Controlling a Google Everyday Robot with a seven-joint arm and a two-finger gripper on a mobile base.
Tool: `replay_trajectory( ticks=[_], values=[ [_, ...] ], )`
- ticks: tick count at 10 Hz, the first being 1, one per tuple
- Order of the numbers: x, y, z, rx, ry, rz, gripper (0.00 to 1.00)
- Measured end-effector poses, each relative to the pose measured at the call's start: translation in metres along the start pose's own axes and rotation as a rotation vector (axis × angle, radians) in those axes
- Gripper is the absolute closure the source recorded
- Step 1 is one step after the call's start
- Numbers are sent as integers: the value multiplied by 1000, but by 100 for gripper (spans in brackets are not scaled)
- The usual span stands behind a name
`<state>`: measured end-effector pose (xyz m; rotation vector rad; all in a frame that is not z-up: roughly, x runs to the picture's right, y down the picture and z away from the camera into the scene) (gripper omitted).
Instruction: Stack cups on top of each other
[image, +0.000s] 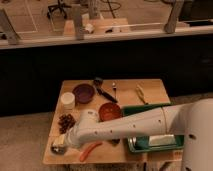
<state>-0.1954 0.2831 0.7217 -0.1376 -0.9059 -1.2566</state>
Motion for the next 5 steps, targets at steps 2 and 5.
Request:
replay_trajectory(
  ticks=[2, 5],
  values=[
    [2, 1, -1, 1, 2, 3, 20],
    [3, 1, -1, -1, 5, 5, 20]
  ],
)
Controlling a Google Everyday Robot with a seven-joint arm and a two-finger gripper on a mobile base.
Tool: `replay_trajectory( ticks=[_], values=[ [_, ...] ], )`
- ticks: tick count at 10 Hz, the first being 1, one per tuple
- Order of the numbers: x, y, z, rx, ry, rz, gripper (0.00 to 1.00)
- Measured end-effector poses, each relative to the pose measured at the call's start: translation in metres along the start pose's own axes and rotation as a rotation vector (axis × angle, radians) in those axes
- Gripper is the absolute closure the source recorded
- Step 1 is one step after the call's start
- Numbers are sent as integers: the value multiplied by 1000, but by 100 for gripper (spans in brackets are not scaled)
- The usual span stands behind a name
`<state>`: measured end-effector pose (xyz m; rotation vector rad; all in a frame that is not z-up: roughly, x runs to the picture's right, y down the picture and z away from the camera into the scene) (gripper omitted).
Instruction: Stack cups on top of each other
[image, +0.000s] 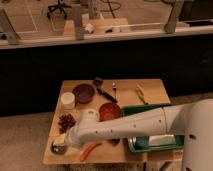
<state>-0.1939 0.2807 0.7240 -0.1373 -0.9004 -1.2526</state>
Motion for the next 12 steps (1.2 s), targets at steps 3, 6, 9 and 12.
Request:
replay_trajectory(
  ticks=[3, 6, 9, 12],
  values=[
    [1, 0, 0, -3, 1, 2, 20],
    [3, 1, 1, -8, -2, 0, 20],
    [3, 2, 3, -14, -4, -2, 20],
    [3, 2, 5, -17, -8, -1, 22]
  ],
)
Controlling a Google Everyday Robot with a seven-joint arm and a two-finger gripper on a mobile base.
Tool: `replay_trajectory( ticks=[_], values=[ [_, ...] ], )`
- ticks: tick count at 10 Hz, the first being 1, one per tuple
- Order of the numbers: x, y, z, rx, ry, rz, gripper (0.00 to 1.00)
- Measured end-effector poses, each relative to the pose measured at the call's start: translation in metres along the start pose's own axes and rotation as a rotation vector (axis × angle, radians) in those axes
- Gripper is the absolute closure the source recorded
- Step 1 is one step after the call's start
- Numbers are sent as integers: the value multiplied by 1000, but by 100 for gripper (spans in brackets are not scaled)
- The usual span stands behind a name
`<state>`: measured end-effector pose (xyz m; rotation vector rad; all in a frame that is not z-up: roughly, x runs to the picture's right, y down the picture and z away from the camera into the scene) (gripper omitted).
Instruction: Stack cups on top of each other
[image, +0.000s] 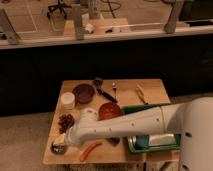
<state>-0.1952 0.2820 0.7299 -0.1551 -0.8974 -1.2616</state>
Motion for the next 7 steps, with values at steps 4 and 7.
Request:
replay_trajectory(
  ticks=[4, 7],
  values=[
    [0, 0, 2, -1, -2, 3, 41],
    [0, -1, 4, -1, -6, 3, 41]
  ],
)
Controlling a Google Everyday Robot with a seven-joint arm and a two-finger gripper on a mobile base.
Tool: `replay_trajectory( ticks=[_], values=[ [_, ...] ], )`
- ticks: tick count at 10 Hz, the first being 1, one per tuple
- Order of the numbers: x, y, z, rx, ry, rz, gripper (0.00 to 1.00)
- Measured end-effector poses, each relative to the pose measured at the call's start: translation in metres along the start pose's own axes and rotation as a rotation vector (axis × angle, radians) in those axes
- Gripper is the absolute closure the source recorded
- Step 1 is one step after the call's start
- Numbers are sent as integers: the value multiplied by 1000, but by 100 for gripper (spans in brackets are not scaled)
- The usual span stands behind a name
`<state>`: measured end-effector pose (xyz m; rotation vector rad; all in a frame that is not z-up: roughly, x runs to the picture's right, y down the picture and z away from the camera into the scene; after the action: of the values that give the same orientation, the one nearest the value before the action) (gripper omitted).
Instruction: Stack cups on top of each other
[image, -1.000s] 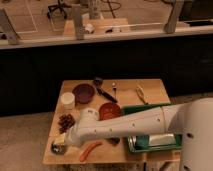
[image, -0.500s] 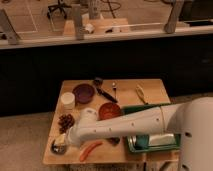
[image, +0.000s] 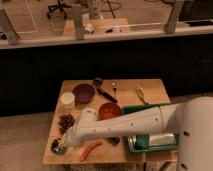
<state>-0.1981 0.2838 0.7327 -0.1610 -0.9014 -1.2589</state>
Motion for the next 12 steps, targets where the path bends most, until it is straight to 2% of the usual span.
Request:
replay_trajectory(
  ticks=[7, 8, 12],
  values=[
    [-8, -13, 12, -20, -33, -19, 41],
    [-10, -13, 15, -22, -41, -21, 44],
    [-16, -11, 17, -30, -53, -12, 83]
  ],
)
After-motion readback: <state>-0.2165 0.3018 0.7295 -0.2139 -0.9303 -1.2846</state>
